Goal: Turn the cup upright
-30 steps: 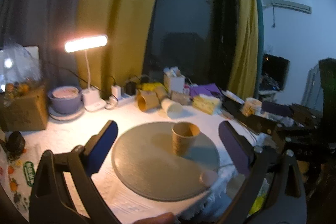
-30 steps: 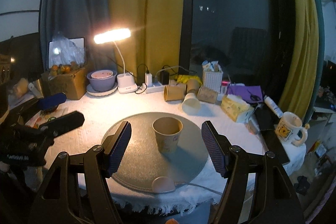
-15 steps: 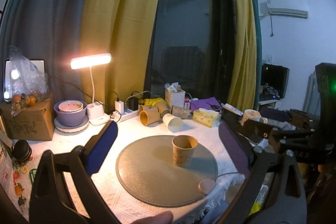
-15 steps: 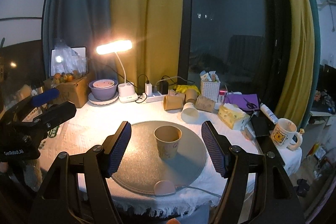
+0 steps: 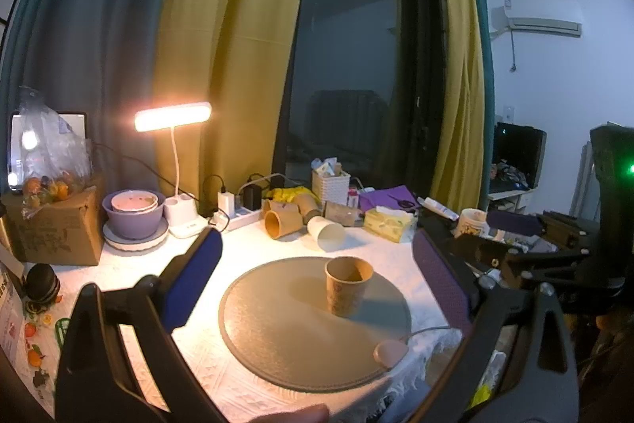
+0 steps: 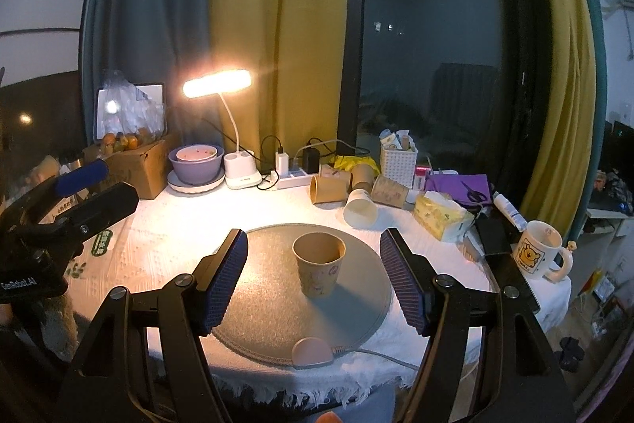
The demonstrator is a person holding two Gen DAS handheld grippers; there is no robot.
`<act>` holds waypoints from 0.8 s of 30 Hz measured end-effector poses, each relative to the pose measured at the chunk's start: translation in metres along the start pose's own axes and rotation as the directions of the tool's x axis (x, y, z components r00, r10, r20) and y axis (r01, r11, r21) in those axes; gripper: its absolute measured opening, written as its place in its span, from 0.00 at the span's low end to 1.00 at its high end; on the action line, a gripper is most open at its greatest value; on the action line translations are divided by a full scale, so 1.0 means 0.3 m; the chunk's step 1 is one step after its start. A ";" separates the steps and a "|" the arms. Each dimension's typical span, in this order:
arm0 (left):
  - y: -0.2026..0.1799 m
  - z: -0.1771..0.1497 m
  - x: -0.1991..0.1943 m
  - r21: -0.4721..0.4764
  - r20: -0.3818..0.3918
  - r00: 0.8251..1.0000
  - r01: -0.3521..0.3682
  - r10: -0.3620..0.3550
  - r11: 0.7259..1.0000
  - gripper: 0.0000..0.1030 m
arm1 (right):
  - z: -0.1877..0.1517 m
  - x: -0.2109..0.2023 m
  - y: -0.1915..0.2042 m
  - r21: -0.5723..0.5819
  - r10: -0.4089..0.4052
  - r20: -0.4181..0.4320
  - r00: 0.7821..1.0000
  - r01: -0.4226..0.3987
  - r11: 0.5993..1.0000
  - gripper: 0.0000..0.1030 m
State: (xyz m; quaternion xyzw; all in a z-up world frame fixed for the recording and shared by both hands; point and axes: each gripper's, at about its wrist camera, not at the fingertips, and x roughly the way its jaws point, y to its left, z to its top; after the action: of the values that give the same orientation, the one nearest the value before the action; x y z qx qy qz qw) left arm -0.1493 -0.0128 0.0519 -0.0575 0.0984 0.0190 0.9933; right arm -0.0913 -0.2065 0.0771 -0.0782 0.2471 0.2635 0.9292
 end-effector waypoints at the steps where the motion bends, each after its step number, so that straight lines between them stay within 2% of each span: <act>1: 0.000 0.000 0.000 0.000 0.000 1.000 0.002 -0.002 1.000 0.95 | 0.000 0.001 -0.001 0.000 0.001 -0.001 1.000 -0.001 1.000 0.70; 24: -0.004 -0.002 0.000 -0.001 -0.002 1.000 0.004 -0.004 1.000 0.95 | -0.014 0.010 0.003 -0.001 0.008 -0.017 1.000 -0.008 1.000 0.70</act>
State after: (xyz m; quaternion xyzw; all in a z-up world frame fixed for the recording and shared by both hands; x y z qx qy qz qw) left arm -0.1494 -0.0142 0.0514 -0.0582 0.0992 0.0167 0.9932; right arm -0.0913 -0.2057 0.0719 -0.0798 0.2551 0.2666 0.9260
